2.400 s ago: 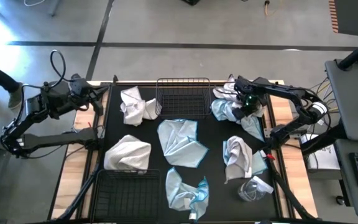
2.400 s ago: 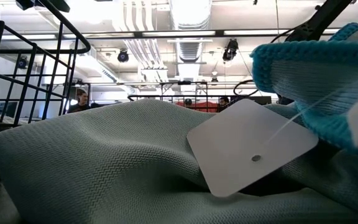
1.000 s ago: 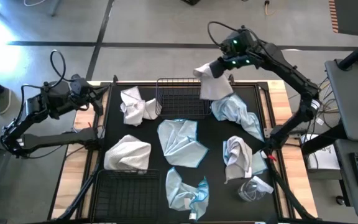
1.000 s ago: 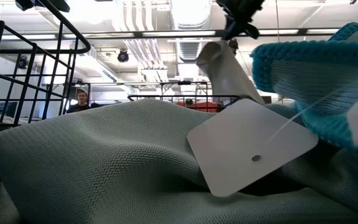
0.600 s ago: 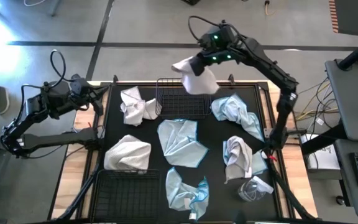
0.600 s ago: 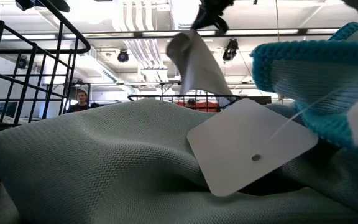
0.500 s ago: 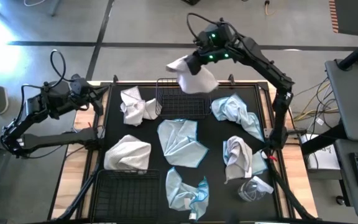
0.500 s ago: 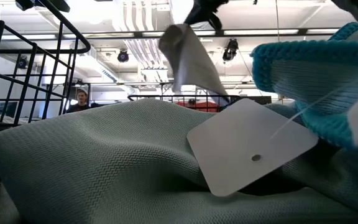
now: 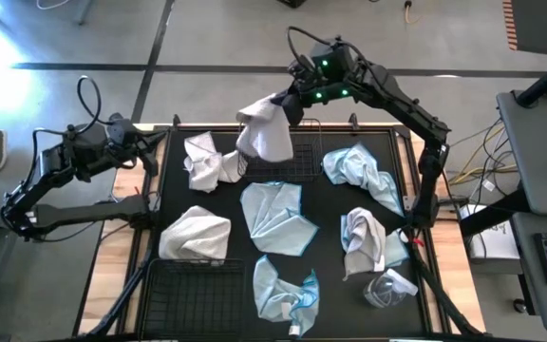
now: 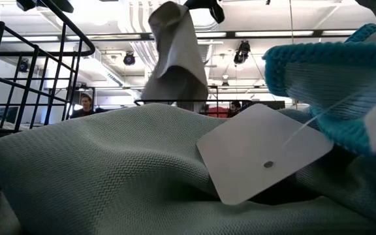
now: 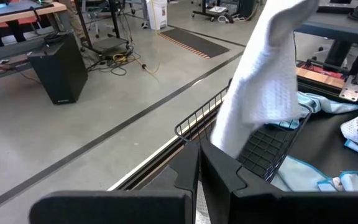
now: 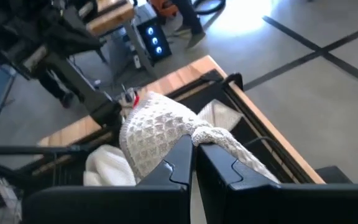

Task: Sort microfiber towel by color & place in baskets
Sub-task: Put the top right white microfiber cloth into the top wire basket

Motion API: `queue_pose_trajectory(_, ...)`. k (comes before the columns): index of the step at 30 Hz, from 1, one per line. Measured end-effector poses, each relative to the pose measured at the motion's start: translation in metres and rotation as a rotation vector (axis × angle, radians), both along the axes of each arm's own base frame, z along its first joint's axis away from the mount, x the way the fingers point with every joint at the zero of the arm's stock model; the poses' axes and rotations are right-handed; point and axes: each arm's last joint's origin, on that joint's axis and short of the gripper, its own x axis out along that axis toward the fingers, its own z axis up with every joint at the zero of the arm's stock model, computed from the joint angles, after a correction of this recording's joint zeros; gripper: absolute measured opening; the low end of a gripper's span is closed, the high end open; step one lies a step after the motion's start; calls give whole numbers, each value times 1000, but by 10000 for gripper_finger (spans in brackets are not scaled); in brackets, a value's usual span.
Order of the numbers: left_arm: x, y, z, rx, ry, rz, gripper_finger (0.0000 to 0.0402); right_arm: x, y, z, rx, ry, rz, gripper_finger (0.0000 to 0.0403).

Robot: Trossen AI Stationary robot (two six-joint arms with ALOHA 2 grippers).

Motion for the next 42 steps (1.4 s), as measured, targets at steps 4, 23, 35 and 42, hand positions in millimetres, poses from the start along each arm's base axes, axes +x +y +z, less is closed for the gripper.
queue_pose_trajectory(4,0,0,0,0,0,0,0,1,-1,-10,10,72,-8,9)
queue_pose_trajectory(23,0,0,0,0,0,0,0,-1,-7,-44,-5,386,-103,9)
queue_pose_trajectory(35,0,0,0,0,0,0,0,-3,-6,-47,-11,427,-90,26)
queue_pose_trajectory(42,0,0,0,0,0,0,0,-3,-6,-47,-20,430,-82,69)
